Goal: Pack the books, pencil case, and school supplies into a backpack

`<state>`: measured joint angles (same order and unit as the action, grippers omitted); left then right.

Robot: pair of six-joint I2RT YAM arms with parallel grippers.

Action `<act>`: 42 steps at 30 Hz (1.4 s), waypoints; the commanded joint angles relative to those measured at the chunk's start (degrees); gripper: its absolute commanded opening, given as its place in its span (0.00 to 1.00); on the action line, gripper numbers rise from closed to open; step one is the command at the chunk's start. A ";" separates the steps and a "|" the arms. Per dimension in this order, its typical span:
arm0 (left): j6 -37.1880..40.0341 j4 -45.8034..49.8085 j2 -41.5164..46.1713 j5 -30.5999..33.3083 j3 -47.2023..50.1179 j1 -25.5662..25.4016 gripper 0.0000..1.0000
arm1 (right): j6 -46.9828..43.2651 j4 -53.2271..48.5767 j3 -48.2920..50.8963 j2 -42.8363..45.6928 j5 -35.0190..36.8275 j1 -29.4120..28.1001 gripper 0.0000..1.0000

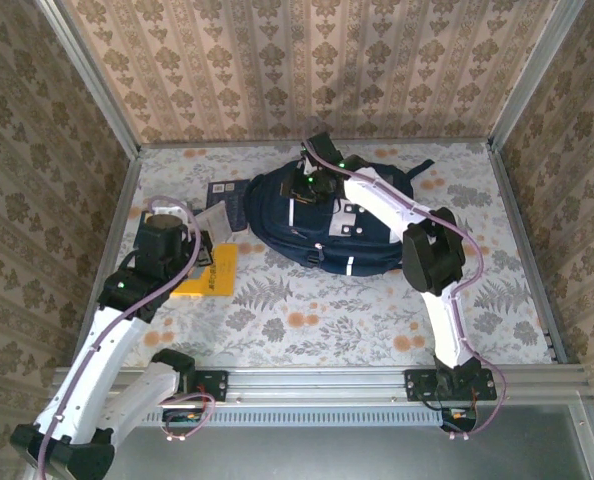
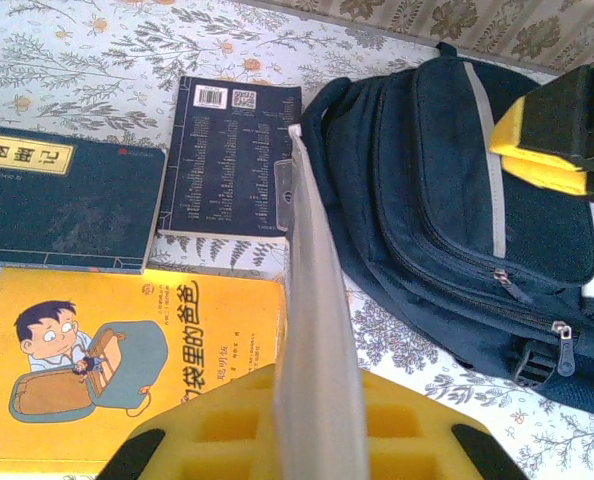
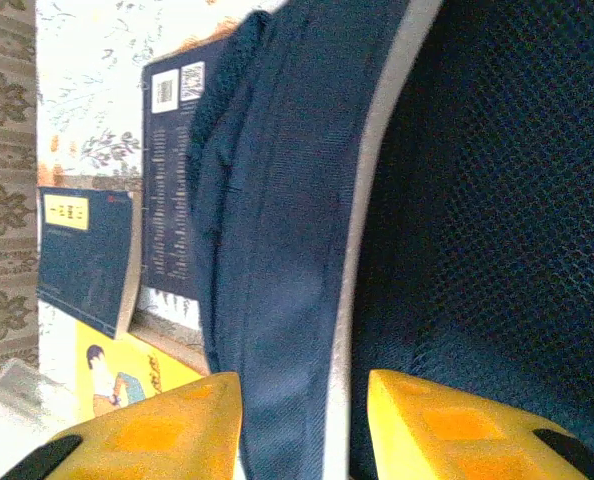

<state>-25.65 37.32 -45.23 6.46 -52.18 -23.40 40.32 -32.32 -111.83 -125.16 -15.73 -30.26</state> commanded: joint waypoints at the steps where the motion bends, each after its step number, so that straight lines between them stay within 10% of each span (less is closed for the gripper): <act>1: 1.86 -1.00 0.90 1.63 -0.73 -0.68 0.00 | 0.97 -2.99 -2.61 -2.10 -2.25 0.11 0.40; 16: 2.85 -1.02 1.28 1.75 -0.82 -2.09 0.00 | 0.28 -6.15 -9.98 -9.05 -4.38 -1.12 0.34; 23: 2.97 -0.85 1.81 2.07 -0.90 -2.00 0.00 | -2.25 -8.67 -10.61 -8.31 -3.16 -1.00 0.01; 34: 2.84 -1.01 2.03 0.65 -0.64 -1.54 0.00 | -18.44 -16.14 4.47 10.53 -1.24 -0.54 0.00; 42: 1.49 -2.51 0.33 -5.30 -0.13 -0.89 0.00 | -16.93 -6.11 23.95 27.71 -12.73 4.94 0.00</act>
<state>-23.94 36.88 -44.45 4.40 -52.16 -24.97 24.16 -43.07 -91.00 -102.13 -22.68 -27.59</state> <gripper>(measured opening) 0.105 0.071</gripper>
